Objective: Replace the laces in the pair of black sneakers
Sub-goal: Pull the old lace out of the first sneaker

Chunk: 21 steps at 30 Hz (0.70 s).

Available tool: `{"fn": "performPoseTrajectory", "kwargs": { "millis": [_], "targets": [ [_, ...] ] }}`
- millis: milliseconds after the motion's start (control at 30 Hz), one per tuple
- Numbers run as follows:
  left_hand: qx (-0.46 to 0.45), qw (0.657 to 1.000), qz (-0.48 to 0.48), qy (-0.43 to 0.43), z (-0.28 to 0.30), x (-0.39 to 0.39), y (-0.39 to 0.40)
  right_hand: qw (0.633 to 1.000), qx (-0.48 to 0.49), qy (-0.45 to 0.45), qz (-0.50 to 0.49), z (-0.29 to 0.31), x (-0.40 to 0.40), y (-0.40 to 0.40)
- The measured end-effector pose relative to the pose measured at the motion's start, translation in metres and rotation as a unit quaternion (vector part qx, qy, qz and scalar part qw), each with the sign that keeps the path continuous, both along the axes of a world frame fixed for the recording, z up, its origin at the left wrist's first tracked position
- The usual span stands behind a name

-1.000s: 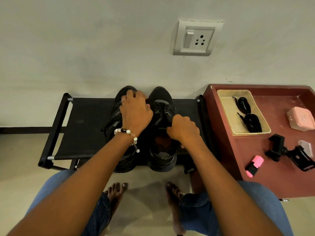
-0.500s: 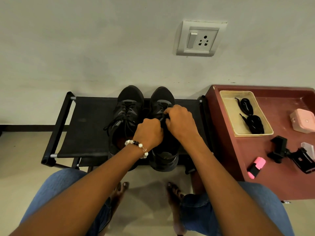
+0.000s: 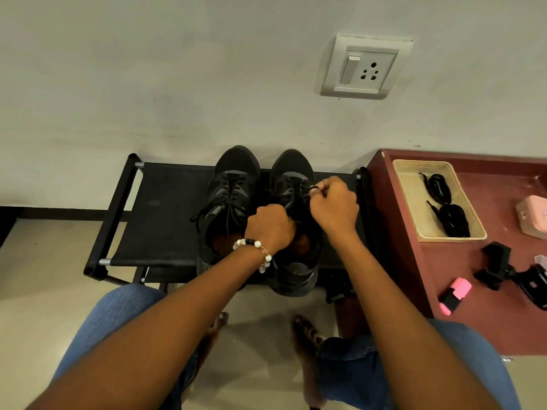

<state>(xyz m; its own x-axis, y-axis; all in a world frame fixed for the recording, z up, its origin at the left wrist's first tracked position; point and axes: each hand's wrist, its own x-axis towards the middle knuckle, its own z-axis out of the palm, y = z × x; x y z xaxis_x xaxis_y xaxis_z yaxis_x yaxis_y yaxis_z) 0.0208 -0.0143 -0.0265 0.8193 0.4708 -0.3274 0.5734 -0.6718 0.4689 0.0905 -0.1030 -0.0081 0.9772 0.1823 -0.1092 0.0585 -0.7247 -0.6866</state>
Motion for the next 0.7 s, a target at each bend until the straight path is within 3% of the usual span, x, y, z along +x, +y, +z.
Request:
{"fn": "performPoseTrajectory", "kwargs": {
  "millis": [100, 200, 267, 367, 467, 600, 667, 700],
  "targets": [
    [-0.001, 1.000, -0.005, -0.005, -0.001, -0.001, -0.001, 0.995, 0.061, 0.077, -0.035, 0.004, 0.004, -0.001],
    [0.000, 1.000, -0.009, -0.010, 0.002, -0.002, -0.003, 0.991, 0.080, 0.087, 0.065, 0.012, 0.008, -0.003],
    [0.000, 1.000, -0.010, -0.014, 0.004, -0.004, -0.003, 0.984, 0.009, 0.039, 0.174, 0.013, 0.009, -0.002],
    [-0.012, 1.000, -0.005, -0.014, 0.005, -0.004, -0.003, 0.943, -0.212, -0.100, 0.236, 0.010, 0.003, 0.001],
    [-0.019, 1.000, 0.002, -0.014, 0.004, -0.003, -0.003, 0.930, -0.242, -0.159, 0.226, 0.011, -0.003, 0.003],
    [-0.014, 1.000, 0.008, -0.010, 0.003, -0.002, -0.002, 0.978, -0.096, -0.100, 0.157, 0.013, 0.002, 0.002],
    [-0.013, 1.000, 0.009, -0.011, 0.004, -0.002, -0.003, 0.996, 0.075, 0.001, 0.042, 0.018, 0.006, 0.000],
    [-0.013, 1.000, 0.009, -0.011, 0.005, -0.003, -0.003, 0.982, 0.176, 0.065, -0.022, 0.022, 0.008, -0.001]
  ]
}}
